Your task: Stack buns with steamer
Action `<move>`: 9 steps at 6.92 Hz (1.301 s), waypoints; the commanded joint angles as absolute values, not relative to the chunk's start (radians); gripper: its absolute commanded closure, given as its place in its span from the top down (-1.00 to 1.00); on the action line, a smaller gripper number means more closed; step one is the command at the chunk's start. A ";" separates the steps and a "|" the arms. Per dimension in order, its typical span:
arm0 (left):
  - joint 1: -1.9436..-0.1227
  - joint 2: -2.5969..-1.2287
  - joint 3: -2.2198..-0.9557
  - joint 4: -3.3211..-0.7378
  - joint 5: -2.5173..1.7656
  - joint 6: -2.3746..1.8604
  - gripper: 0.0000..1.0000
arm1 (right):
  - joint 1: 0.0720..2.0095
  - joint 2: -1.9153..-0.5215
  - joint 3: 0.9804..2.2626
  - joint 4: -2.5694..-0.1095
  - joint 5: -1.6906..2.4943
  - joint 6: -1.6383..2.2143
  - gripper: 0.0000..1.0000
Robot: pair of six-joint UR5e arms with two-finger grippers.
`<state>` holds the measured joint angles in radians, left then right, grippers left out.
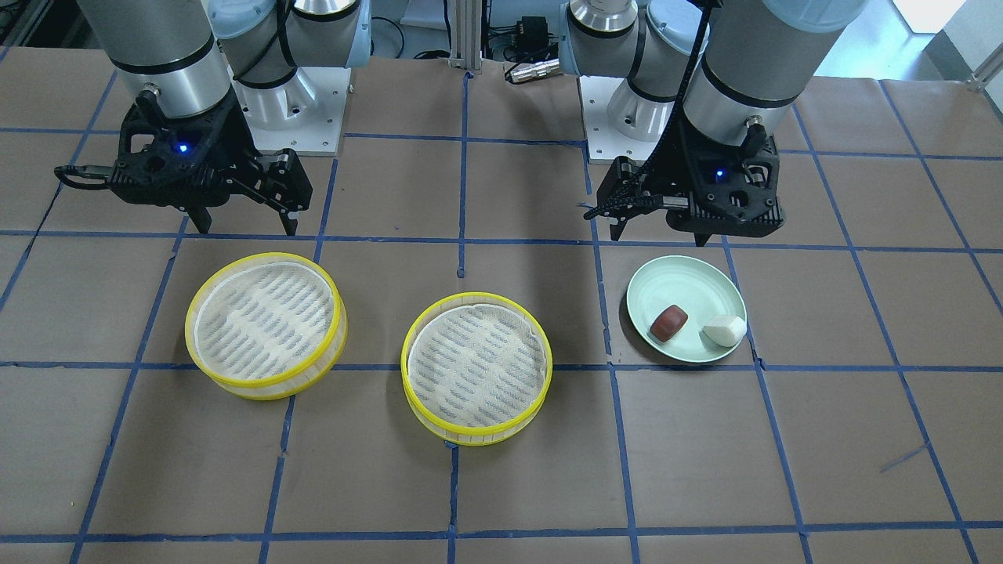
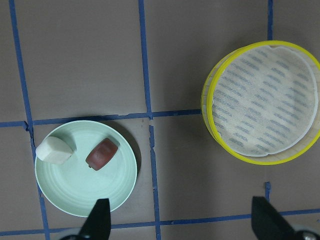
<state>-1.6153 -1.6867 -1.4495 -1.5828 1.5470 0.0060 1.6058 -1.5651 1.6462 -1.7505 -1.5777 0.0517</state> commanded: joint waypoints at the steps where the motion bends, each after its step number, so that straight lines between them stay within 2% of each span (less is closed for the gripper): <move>1: -1.614 -1.678 -1.483 -1.578 1.549 0.009 1.00 | 1.600 -1.563 1.649 -1.746 -1.578 0.055 1.00; 4: -1.545 -1.634 -1.572 -1.595 1.557 0.217 1.00 | 1.580 -1.563 1.663 -1.743 -1.578 0.049 1.00; 6: -1.479 -1.625 -1.682 -1.586 1.557 0.606 1.00 | 1.498 -1.562 1.699 -1.759 -1.575 -0.117 1.00; 9: -1.165 -1.690 -1.880 -1.464 1.668 1.058 0.99 | 1.323 -1.465 1.814 -1.880 -1.551 -0.311 1.00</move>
<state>-1.2942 -1.6733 -1.7960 -1.5345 1.5976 0.8678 1.3819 -1.5162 1.7702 -1.8195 -1.5614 -0.2309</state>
